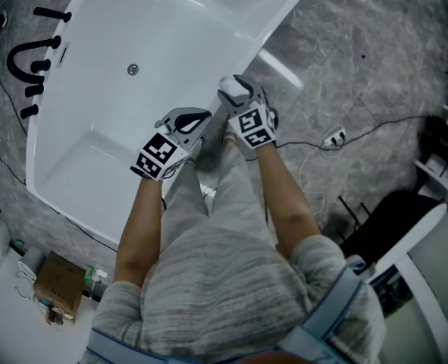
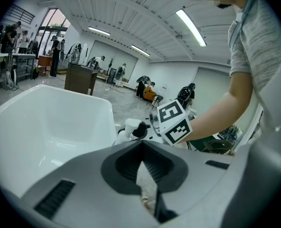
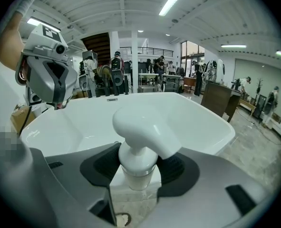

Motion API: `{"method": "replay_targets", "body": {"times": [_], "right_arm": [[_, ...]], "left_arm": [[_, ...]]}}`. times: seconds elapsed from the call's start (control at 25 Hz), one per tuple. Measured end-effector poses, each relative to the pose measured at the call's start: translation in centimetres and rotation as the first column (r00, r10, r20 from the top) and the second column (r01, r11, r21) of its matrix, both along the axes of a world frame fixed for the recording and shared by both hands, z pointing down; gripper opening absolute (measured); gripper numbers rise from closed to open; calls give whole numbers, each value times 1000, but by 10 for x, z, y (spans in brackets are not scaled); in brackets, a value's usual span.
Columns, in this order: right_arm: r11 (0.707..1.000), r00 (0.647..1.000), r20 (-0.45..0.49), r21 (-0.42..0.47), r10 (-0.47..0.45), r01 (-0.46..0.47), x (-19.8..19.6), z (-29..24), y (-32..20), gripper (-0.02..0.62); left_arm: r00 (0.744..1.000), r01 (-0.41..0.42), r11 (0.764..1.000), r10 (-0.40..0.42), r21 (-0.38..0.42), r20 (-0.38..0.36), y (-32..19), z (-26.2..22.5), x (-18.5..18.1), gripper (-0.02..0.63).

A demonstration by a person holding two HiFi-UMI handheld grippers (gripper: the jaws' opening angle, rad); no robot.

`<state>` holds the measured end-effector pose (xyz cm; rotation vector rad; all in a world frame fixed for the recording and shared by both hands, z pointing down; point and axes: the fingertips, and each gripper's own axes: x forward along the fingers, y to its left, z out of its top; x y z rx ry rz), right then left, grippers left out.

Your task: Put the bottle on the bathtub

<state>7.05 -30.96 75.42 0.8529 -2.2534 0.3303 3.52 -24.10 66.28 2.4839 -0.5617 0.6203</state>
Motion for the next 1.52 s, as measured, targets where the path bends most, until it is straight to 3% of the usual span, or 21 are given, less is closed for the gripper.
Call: {"method": "replay_targets", "body": {"times": [0.76, 1.52], "right_arm": [[999, 999, 49, -33, 20, -18, 5, 1, 2, 213], [998, 994, 92, -33, 51, -48, 18, -17, 11, 262]], "left_arm": [[1000, -11, 1000, 11, -23, -9, 0, 3, 5, 4], [1000, -23, 999, 23, -25, -6, -2, 2, 7, 3]]}}
